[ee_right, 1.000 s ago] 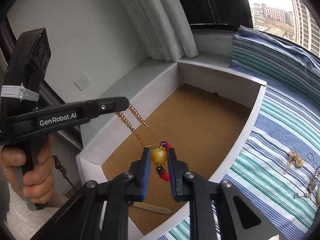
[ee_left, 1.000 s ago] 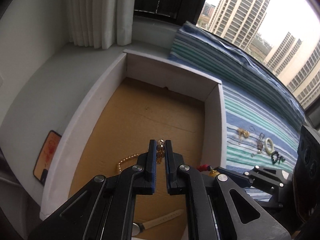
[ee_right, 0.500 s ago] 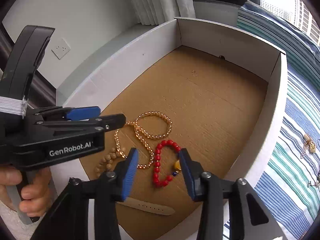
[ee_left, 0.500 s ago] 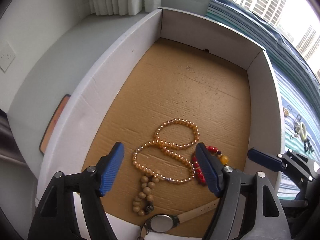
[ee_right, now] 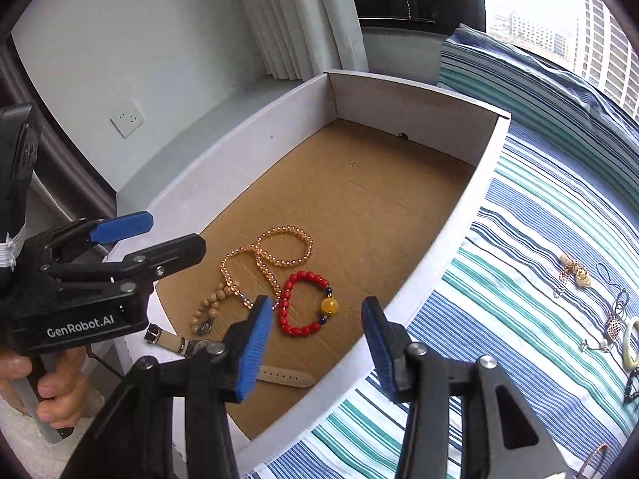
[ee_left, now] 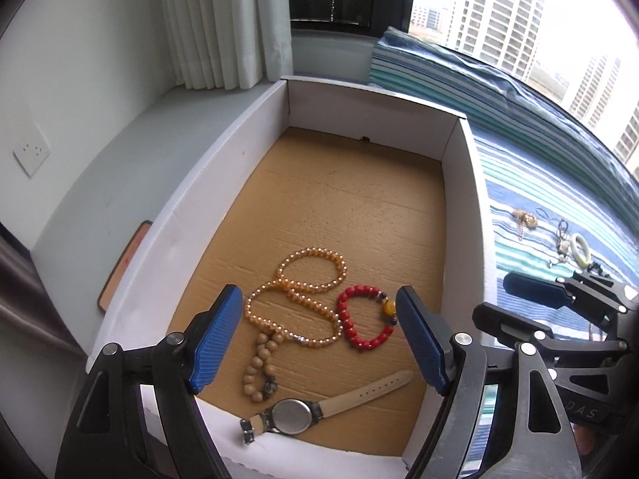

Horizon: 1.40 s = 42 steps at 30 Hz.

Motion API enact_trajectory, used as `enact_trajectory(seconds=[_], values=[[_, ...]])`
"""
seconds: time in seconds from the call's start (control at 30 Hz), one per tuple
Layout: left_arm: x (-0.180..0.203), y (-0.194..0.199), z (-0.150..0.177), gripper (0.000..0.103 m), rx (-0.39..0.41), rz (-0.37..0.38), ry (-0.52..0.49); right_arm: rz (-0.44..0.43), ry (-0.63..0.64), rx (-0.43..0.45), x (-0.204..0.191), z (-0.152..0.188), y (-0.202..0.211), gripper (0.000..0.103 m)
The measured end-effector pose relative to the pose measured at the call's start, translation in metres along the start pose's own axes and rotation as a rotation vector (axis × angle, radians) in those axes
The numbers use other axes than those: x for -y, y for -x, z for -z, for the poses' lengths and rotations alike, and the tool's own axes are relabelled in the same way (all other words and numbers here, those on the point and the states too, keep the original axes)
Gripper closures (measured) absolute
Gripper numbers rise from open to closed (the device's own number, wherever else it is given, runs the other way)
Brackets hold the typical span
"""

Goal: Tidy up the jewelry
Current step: 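Withdraw both tools from the tray back over the bedspread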

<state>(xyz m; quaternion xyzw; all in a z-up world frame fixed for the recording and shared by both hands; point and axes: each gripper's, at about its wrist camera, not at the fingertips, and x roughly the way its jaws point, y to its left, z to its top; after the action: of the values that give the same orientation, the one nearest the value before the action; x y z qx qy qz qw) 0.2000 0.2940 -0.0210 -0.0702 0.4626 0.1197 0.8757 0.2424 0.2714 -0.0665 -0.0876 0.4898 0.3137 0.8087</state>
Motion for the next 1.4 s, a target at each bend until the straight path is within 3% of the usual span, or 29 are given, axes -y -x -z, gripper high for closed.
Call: enact_trajectory(seconds=[0.17, 0.3, 0.5, 0.77, 0.9, 1.07, 1.4], values=[[0.034, 0.028, 0.008, 0.019, 0.061, 0.022, -0.034, 0.024, -0.02, 0.04, 0.021, 0.015, 0.037, 0.041], [0.077, 0.046, 0.021, 0.015, 0.094, 0.091, -0.078, 0.061, -0.08, 0.095, 0.053, 0.04, 0.07, 0.041], [0.166, 0.054, 0.031, 0.015, 0.063, 0.221, -0.201, 0.133, -0.202, 0.125, 0.129, 0.086, 0.111, 0.041], [0.254, 0.03, 0.022, 0.015, 0.041, 0.306, -0.27, 0.287, -0.359, 0.161, 0.239, 0.145, 0.18, 0.041], [0.286, 0.018, 0.019, 0.015, 0.056, 0.311, -0.306, 0.352, -0.422, 0.192, 0.282, 0.164, 0.213, 0.041], [0.314, 0.019, 0.029, 0.015, 0.106, 0.343, -0.355, 0.424, -0.421, 0.195, 0.308, 0.186, 0.23, 0.041], [0.336, 0.031, 0.046, 0.015, 0.206, 0.293, -0.427, 0.418, -0.441, 0.186, 0.319, 0.211, 0.221, 0.041]])
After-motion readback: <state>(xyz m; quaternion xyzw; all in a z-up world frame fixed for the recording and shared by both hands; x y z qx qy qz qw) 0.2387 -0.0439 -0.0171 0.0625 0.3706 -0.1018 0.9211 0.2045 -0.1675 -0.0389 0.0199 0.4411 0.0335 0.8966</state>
